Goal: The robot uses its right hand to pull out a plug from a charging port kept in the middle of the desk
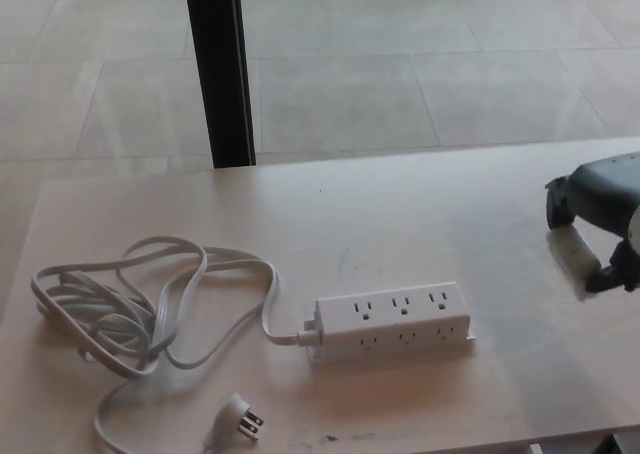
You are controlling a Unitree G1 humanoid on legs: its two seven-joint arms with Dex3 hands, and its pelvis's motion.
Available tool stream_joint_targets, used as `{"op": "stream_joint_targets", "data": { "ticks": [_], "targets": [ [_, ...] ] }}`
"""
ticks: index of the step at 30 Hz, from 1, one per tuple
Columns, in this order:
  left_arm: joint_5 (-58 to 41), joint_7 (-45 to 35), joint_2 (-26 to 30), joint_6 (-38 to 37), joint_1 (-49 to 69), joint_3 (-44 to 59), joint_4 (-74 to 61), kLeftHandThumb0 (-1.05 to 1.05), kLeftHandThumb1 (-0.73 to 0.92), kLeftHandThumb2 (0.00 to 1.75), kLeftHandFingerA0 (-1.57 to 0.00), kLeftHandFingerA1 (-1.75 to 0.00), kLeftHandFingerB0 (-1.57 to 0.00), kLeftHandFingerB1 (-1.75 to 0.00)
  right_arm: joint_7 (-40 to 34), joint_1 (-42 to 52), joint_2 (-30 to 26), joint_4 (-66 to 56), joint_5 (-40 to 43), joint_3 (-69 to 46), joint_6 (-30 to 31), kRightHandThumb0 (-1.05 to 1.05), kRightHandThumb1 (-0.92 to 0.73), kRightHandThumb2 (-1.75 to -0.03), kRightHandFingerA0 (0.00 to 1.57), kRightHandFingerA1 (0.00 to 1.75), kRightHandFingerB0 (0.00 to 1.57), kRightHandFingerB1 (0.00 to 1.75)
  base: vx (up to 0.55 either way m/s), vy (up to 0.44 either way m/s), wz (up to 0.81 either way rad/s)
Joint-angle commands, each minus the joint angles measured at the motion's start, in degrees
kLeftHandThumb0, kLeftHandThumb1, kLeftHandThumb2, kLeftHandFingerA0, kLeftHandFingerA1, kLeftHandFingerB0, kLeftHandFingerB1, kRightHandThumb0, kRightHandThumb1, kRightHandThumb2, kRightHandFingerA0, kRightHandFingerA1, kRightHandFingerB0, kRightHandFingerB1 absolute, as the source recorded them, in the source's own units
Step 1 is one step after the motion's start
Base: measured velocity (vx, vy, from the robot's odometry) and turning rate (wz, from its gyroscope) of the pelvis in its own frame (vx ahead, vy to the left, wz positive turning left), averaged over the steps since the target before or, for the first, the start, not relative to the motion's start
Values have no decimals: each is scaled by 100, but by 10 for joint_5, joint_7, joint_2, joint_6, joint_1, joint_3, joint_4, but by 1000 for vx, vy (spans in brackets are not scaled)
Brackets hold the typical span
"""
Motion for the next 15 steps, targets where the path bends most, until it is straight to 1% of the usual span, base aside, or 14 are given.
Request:
{"op": "stream_joint_targets", "data": {
  "ticks": [1,2,3,4,5,6,7,8,10,11,12,13,14,15],
  "targets": [
    [-6,3,14,1,0,4,3,-71,83,67,-81,-48,-59,-38,-50,23,-14,-7,-49,21,-33,-46,-76,-66,82,172,75,136,0,0,0],
    [-12,-4,14,6,-1,8,3,-70,83,66,-76,-47,-60,-38,-46,28,-5,-10,-76,41,-18,-49,-83,-72,73,157,65,80,0,0,0],
    [-12,-3,12,6,-1,9,2,-70,83,66,-76,-47,-61,-38,-52,22,-8,-5,-90,56,-33,-49,-82,-71,73,159,65,86,0,0,0],
    [-11,-3,12,5,0,9,0,-70,84,66,-76,-46,-59,-38,-59,20,-4,3,-95,67,-41,-45,-78,-67,73,150,69,76,0,0,0],
    [-10,-1,12,6,-1,8,-1,-70,84,66,-76,-46,-58,-38,-72,20,3,13,-99,74,-42,-44,-76,-67,74,150,72,77,0,0,0],
    [-9,0,12,7,-1,8,-3,-70,83,66,-79,-46,-59,-38,-87,22,7,18,-99,77,-43,-45,-80,-66,81,164,70,122,0,0,0],
    [-10,0,12,6,-1,8,-2,-69,84,66,-79,-46,-58,-38,-91,23,11,22,-116,92,-40,-45,-81,-69,73,154,58,75,0,0,0],
    [-11,-2,12,3,-1,9,0,-69,84,66,-79,-46,-58,-38,-77,17,11,24,-143,115,-35,-45,-81,-69,73,154,58,75,0,0,0],
    [-8,-2,13,3,0,7,0,-69,85,66,-79,-46,-58,-38,-74,17,17,28,-154,128,-23,-43,-77,-68,73,158,64,70,0,0,0],
    [-10,-3,12,2,0,9,0,-69,84,66,-77,-46,-59,-38,-106,29,14,31,-169,140,-24,-46,-67,-66,82,164,73,76,0,0,0],
    [-10,-3,12,2,0,9,0,-69,84,66,-77,-46,-59,-38,-111,29,14,32,-171,142,-23,-46,-67,-66,82,164,73,76,0,0,0],
    [-16,-5,12,7,-1,14,-3,-69,84,66,-76,-46,-59,-38,-115,28,15,33,-163,140,-28,-43,-66,-59,87,163,73,73,0,0,0],
    [-13,-2,12,5,-1,12,-4,-69,84,66,-76,-46,-59,-38,-101,28,12,32,-151,133,-33,-41,-64,-59,82,158,59,53,0,0,0],
    [-11,-1,12,1,-2,12,-1,-69,84,66,-77,-46,-59,-38,-81,26,10,32,-147,130,-31,-43,-65,-59,77,158,58,60,0,0,0]
  ]
}}
